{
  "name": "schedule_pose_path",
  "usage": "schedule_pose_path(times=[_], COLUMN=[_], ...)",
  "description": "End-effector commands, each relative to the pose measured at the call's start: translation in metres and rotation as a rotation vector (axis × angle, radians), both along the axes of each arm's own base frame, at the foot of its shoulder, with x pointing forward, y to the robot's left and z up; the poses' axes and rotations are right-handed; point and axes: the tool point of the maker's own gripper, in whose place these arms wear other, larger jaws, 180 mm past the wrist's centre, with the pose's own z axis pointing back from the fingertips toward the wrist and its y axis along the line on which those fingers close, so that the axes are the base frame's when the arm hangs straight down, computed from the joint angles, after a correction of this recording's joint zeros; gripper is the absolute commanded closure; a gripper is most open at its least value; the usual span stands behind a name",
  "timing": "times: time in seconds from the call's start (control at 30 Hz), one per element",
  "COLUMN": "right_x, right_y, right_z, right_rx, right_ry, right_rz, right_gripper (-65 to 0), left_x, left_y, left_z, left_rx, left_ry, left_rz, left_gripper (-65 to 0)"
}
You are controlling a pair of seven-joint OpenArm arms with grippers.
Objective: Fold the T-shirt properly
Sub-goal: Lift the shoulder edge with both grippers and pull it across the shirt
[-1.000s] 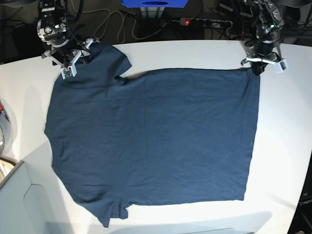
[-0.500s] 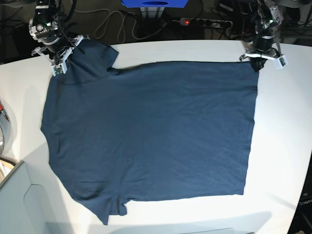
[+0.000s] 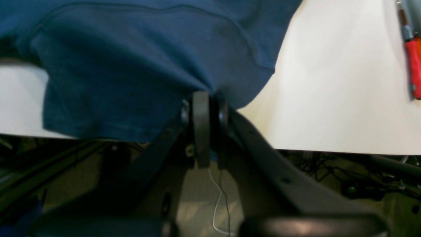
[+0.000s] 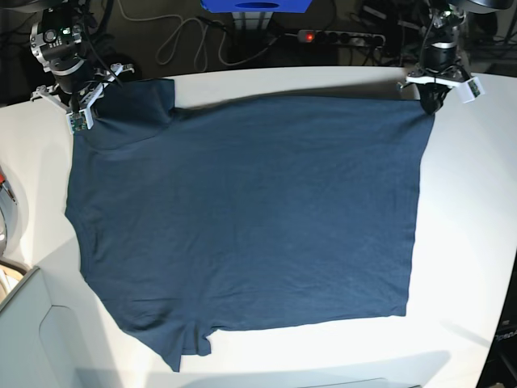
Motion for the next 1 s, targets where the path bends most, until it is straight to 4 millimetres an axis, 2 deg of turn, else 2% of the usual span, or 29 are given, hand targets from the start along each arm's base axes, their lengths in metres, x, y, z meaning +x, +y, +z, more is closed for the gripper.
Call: schedule_pose_path(times=[0.0,0.17,0.37,0.5,0.7,0.83,0.97], right_x=[0.004,0.009,0.037,0.062,0.104,0.132,0.162], right_y=[0.000,-0.005,-0.004,-0.004,0.005,0.008,0.002], right_z=[0.009,0.013,0.024,0.034,0.033,0.030,0.034], right_rx=[-0.014,-0.034,-0.033,-0.034,-0.019,-0.011,0.001], right_ry=[-0.030,-0.040,-0.105,-0.147,-0.168,-0.177,-0.202], right_rz=[0.022,0.037,0.036,0.026,0.065,0.088,0.067], right_gripper=[-0.2,-0.2,-0.2,-0.2,-0.2,-0.2,-0.2], left_x=[0.002,0.002,0.028,0.050,0.079,0.098,0.114], left_y=[0.000,0.010,0.012,0.014,0.014,0.021,0.030], left_z=[0.010,0.016,0.026,0.038,0.049,0.049,0.047], left_rx=[0.017,0.032,0.039,0.046,0.029,0.020,0.013], left_ry=[-0.036,-0.052,-0.122,-0.183,-0.264,-0.292,-0.307], left_rz=[0.000,0.032,0.029,0.024,0.031,0.034,0.040], left_gripper=[0.0,0.0,0.0,0.0,0.0,0.0,0.0])
